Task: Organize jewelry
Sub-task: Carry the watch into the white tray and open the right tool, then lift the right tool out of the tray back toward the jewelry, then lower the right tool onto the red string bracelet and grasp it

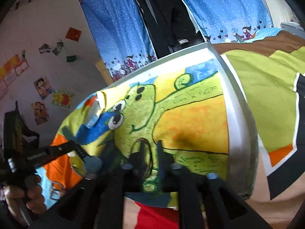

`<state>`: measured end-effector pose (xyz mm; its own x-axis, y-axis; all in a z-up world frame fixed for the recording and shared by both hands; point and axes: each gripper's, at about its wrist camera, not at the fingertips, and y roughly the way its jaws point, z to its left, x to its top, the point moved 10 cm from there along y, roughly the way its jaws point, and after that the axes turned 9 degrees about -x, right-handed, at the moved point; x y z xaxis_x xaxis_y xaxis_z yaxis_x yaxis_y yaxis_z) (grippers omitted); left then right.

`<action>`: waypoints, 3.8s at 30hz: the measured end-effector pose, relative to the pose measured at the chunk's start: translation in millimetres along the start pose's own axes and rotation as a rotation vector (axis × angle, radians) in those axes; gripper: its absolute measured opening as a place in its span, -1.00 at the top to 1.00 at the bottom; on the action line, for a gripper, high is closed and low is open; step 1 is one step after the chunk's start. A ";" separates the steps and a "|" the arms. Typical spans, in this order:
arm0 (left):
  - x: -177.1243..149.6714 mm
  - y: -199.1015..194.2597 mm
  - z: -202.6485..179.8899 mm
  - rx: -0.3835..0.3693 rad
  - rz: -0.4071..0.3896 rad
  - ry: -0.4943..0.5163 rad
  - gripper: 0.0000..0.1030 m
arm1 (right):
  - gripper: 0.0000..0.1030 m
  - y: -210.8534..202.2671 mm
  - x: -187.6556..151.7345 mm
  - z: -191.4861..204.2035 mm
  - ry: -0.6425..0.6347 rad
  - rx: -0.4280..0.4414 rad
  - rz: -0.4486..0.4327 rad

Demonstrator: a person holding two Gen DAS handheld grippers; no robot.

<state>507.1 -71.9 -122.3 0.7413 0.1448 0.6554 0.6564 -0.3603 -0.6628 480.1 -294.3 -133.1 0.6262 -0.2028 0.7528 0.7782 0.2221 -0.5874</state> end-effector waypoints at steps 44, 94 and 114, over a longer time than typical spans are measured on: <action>-170.4 -283.9 -36.2 0.027 -0.301 0.193 -0.97 | -1.00 -279.7 -101.9 57.9 -0.100 -0.128 -0.304; -153.9 -132.5 14.8 -0.085 0.085 0.140 -0.78 | -0.94 -112.2 -130.9 15.9 -0.130 -0.084 0.228; -160.9 -74.4 14.5 -0.157 0.222 0.133 0.29 | 0.24 -84.7 -150.4 22.0 -0.197 -0.073 0.308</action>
<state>341.0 -55.0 -183.6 0.8327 -0.0721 0.5490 0.4426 -0.5091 -0.7382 319.0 -261.6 -190.1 0.8155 0.0521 0.5764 0.5609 0.1740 -0.8094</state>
